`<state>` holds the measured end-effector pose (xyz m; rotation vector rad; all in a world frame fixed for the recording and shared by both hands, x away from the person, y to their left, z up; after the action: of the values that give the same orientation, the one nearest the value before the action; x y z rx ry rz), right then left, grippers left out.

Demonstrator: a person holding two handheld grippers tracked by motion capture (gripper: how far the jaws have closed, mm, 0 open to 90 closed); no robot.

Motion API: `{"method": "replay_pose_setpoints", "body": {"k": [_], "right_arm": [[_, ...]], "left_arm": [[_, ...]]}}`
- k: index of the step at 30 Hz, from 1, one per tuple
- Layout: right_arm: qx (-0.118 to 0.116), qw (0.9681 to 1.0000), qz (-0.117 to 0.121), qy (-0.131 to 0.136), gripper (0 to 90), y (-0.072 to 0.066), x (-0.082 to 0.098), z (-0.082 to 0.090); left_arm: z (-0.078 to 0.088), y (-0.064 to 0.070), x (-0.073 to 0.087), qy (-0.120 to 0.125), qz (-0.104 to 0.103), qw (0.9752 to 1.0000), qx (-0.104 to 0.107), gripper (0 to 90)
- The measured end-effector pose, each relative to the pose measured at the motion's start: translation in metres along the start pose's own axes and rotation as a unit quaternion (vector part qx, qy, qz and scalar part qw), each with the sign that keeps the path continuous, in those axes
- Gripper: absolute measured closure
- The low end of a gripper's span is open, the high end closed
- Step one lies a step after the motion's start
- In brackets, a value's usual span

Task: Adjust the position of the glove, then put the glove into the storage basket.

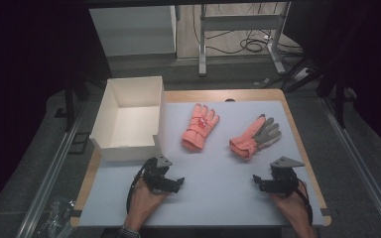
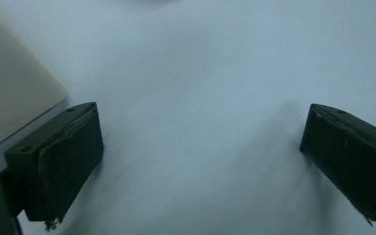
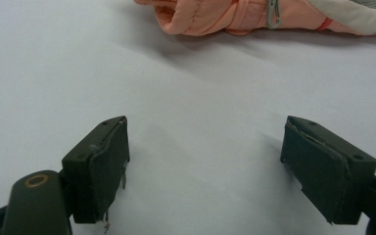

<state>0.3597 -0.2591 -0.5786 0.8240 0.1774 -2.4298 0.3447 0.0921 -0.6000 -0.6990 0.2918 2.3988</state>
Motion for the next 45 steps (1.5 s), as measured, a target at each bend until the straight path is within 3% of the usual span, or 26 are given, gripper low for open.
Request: {"method": "replay_pose_setpoints", "body": {"k": [15, 26, 29, 36, 45], "right_arm": [[-0.003, 1.0000, 0.003, -0.005, 13.7, -0.001, 0.000, -0.001], [-0.005, 1.0000, 0.004, -0.006, 16.2, 0.000, -0.001, 0.001], [-0.010, 0.9999, -0.005, -0.008, 19.5, 0.002, -0.002, 0.003], [-0.023, 0.9993, -0.028, -0.005, 20.2, 0.009, -0.012, 0.010], [-0.018, 0.9993, -0.031, 0.002, 24.0, 0.020, -0.033, 0.017]], "left_arm": [[0.000, 0.000, 0.000, 0.004, 0.001, 1.0000, 0.000, 2.5], [0.000, 0.000, 0.000, 0.005, 0.001, 1.0000, 0.000, 2.5], [0.000, 0.000, 0.000, 0.005, 0.001, 1.0000, 0.000, 2.5], [0.000, 0.000, 0.000, 0.005, 0.001, 1.0000, 0.000, 2.5], [0.000, 0.000, 0.000, 0.005, 0.003, 1.0000, 0.001, 2.5]]}}
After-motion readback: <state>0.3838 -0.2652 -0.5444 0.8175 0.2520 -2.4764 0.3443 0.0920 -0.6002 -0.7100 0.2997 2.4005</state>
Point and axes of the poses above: each handheld gripper's, and its own axes: z roughly backward along the jaws, x roughly out of its underside, y roughly to its right, the point moved 7 cm from there along -z, roughly forward along the jaws, and after that the axes turned 10 degrees about -y, right-handed, at the moved point
